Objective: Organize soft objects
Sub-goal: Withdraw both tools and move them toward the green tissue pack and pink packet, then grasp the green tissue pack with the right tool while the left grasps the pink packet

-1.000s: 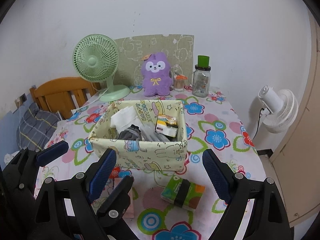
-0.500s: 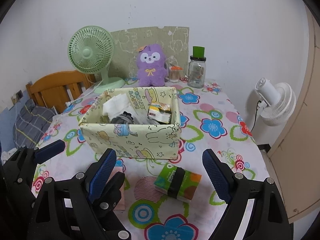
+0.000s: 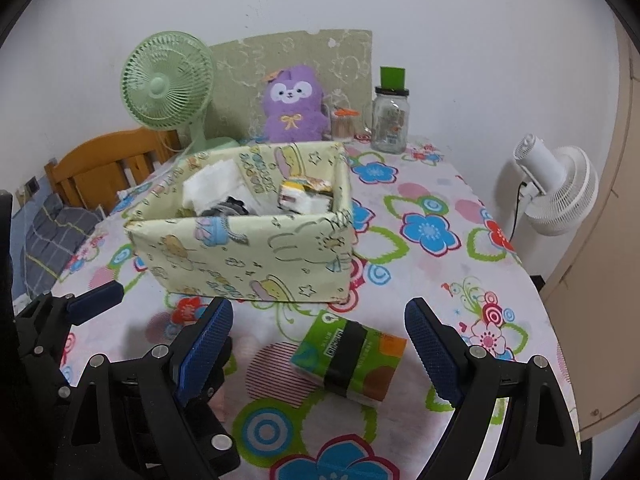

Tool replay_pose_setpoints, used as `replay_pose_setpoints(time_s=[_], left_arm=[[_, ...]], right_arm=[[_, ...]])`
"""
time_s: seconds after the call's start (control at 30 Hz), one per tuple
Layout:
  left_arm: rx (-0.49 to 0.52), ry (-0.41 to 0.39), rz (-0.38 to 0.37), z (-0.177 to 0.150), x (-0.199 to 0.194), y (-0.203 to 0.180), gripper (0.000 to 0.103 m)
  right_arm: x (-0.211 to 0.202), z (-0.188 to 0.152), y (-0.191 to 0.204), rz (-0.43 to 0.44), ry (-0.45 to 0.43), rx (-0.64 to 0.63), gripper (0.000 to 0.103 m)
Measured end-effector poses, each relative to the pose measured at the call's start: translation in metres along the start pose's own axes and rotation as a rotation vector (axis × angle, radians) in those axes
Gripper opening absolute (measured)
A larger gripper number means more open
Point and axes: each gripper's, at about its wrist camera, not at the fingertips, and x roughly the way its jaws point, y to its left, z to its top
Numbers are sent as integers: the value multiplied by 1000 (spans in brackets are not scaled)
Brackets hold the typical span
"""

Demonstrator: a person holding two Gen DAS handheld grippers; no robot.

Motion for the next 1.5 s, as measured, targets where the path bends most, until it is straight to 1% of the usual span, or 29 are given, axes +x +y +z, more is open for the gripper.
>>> replay_pose_setpoints(time_s=[0.2,0.27,0.4,0.53,0.67,0.83,0.9,0.93,0.97,1.03,1.1,1.13,1.2,1.23,1.3,1.4,1.5], left_arm=[[-7,39,1,-8,16,-1,103],[-22,35,33,-11,18,-1,103],[-14,50,33,-16,24,-4,103],[-9,58,56,-19,29,-4,102],[-6,65,51,-22,35,-4,99],[-21,95,30,-24,44,-4,88],[-33,110,18,-25,48,-3,81],[-36,113,15,-26,49,-2,80],[-43,110,2,-26,50,-2,77],[-45,97,-20,-27,50,-1,75],[-31,91,-24,-28,50,-2,66],[-20,87,-31,-28,49,-3,64],[-3,84,-49,-28,48,-6,54],[4,84,-57,-28,47,-7,52],[20,82,-69,-27,47,-10,44],[41,75,-73,-27,45,-16,41],[53,70,-72,-28,45,-20,40]], right_arm=[[15,-8,-7,-22,34,7,90],[20,-10,-9,-21,49,13,90],[28,-15,-10,-33,73,16,90],[35,-19,-11,-33,94,23,90],[42,-21,-13,-42,112,26,90],[53,-25,-18,-66,147,40,90],[57,-26,-19,-60,154,46,90],[58,-26,-20,-58,155,49,90],[59,-26,-19,-59,157,48,90],[62,-26,-18,-60,163,48,90],[65,-27,-18,-61,171,61,90],[66,-27,-18,-60,173,65,90],[68,-28,-19,-57,179,79,90],[69,-28,-20,-55,182,84,90],[72,-28,-21,-51,190,94,90],[73,-29,-20,-53,195,100,90],[74,-29,-19,-60,195,102,90]])
